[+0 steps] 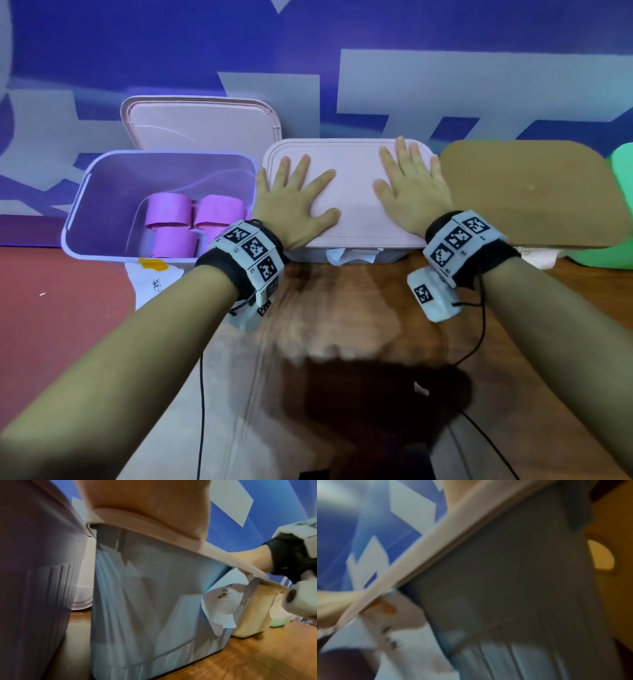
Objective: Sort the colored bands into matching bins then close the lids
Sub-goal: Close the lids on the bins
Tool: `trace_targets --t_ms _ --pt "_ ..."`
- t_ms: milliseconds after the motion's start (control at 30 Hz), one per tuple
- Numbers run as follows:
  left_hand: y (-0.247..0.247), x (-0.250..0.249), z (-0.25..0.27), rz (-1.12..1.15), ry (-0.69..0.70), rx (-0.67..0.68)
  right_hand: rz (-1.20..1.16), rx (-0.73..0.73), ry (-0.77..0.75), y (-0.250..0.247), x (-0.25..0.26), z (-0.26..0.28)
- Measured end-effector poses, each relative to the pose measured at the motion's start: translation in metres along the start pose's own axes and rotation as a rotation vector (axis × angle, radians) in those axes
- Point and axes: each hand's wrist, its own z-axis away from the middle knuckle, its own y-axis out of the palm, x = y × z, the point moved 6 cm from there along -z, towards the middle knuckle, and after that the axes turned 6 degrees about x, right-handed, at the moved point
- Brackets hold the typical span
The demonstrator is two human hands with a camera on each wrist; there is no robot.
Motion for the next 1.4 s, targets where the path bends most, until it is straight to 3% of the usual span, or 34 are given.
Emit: trace_targets --t_ms 133,467,633,733,1133,1400 --pt "-0.001 -0.002 0.003 -0.005 -0.001 -0.006 0.020 0.049 -0.117 0.008 0.014 0.022" --pt "-0.004 -0.002 0.000 -0.079 0.030 0.150 -0.003 0.125 -0.074 0.001 0.015 0.022" --pt "-0.012 0.013 0.026 0.072 0.075 -0.055 -0.085 0.111 -0.077 -0.007 0.004 0.040" --pt "0.002 0.017 0.054 0.079 0.107 -0.074 -0.055 0.033 -0.096 -0.006 -0.004 0.059" --pt "0.017 0.015 0.071 -0.016 -0.009 0.084 0.008 0.072 -0.065 0.012 -0.010 0.072" --pt "-0.003 0.022 0.061 0.109 0.072 0.164 0.139 0.071 0.023 -0.015 0.006 0.066"
